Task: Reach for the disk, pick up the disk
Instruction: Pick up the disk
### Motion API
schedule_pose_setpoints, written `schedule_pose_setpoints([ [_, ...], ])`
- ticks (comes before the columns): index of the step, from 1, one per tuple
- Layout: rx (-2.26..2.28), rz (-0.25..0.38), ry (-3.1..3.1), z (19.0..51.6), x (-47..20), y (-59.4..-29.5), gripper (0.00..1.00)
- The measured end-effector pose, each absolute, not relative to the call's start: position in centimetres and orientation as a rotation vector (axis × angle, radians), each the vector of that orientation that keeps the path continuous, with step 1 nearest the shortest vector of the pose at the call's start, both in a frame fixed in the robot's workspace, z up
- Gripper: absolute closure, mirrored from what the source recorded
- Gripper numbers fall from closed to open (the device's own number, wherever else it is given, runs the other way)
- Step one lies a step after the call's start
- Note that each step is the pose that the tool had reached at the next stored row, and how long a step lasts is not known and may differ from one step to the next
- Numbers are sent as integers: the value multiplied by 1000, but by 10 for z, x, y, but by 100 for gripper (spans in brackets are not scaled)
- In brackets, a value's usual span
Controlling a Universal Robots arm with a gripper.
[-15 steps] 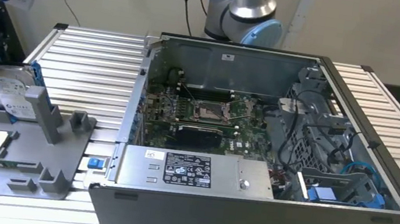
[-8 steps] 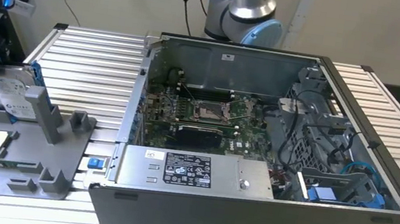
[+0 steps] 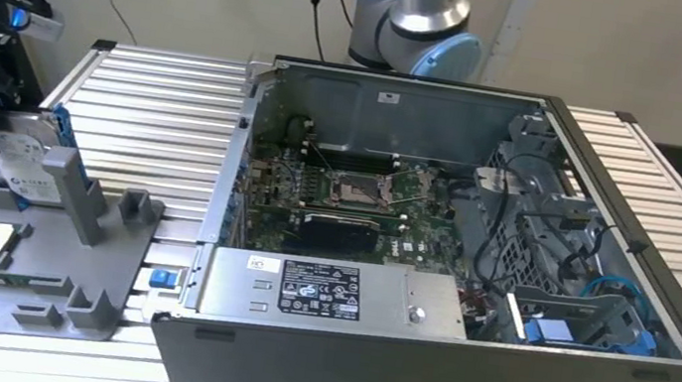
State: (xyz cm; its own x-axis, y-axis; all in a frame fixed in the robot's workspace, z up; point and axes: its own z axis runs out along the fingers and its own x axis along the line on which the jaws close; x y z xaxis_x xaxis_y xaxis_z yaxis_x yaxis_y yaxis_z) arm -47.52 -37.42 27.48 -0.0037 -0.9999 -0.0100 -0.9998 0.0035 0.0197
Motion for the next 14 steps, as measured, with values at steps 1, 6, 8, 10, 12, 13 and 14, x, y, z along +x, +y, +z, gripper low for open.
schedule_pose_setpoints([
  [1,2213,-32,-2220,273,-475,-374,0],
  [6,2215,-32,-2221,267,-475,-374,0],
  [8,2215,-32,-2222,267,-476,-374,0],
  [10,2215,-33,-2222,267,-475,-374,100],
  [12,2216,-33,-2222,267,-475,-374,100],
  [13,2216,-33,-2222,267,-475,-374,100],
  [14,2216,-33,-2222,267,-475,-374,100],
])
